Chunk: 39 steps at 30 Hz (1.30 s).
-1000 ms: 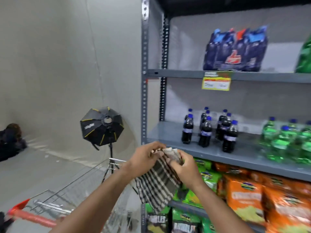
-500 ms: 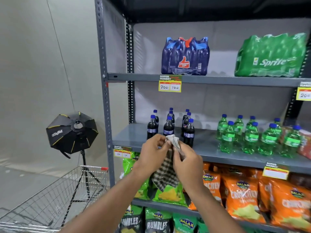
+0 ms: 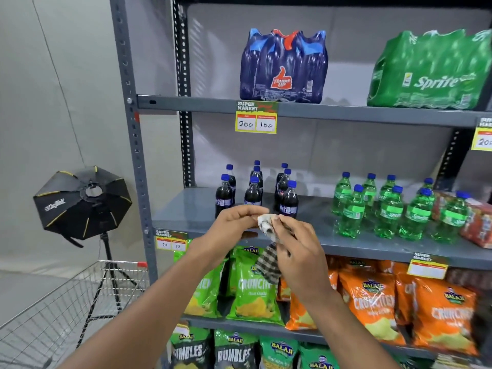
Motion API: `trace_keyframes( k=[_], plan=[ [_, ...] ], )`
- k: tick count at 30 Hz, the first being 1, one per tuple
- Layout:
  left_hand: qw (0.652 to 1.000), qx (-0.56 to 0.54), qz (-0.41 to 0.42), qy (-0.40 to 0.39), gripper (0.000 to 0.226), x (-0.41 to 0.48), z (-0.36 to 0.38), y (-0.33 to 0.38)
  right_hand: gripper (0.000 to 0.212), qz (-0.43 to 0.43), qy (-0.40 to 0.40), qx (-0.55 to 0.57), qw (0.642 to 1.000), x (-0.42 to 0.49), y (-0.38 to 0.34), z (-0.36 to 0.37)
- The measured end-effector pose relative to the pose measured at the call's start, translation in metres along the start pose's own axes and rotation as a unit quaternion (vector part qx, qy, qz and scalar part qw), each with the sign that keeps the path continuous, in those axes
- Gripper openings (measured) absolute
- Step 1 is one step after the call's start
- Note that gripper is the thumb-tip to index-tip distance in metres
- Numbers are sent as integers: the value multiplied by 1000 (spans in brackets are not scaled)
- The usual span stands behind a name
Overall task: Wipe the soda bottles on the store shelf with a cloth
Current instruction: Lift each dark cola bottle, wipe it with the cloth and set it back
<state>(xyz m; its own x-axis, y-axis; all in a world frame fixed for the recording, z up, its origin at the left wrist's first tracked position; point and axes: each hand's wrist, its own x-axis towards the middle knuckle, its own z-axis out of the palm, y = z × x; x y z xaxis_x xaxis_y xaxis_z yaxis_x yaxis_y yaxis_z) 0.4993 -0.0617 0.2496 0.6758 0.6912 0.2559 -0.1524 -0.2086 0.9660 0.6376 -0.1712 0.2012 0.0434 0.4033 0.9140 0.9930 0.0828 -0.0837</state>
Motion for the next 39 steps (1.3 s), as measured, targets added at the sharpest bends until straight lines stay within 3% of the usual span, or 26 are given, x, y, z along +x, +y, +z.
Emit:
trace_keyframes(
  k=[7, 14, 21, 28, 31, 35, 39],
  plan=[
    [991, 85, 15, 99, 28, 86, -33, -22, 65, 34, -32, -2, 999, 10, 29, 44],
    [992, 104, 28, 66, 42, 153, -50, -32, 62, 95, -37, -18, 995, 23, 40, 85],
    [976, 217, -7, 3, 65, 190, -49, -45, 51, 113, -25, -6, 993, 39, 44, 117],
    [972, 231, 32, -19, 31, 204, -44, -53, 36, 181, 27, 53, 982, 60, 56, 127],
    [978, 200, 54, -30, 29, 203, -44, -56, 36, 194, 61, 66, 977, 65, 62, 126],
    [996, 38, 64, -57, 28, 187, -46, -46, 44, 160, 69, 87, 981, 78, 65, 117],
    [987, -109, 59, -102, 41, 176, -41, -29, 52, 97, 52, 86, 990, 95, 62, 106]
  ],
)
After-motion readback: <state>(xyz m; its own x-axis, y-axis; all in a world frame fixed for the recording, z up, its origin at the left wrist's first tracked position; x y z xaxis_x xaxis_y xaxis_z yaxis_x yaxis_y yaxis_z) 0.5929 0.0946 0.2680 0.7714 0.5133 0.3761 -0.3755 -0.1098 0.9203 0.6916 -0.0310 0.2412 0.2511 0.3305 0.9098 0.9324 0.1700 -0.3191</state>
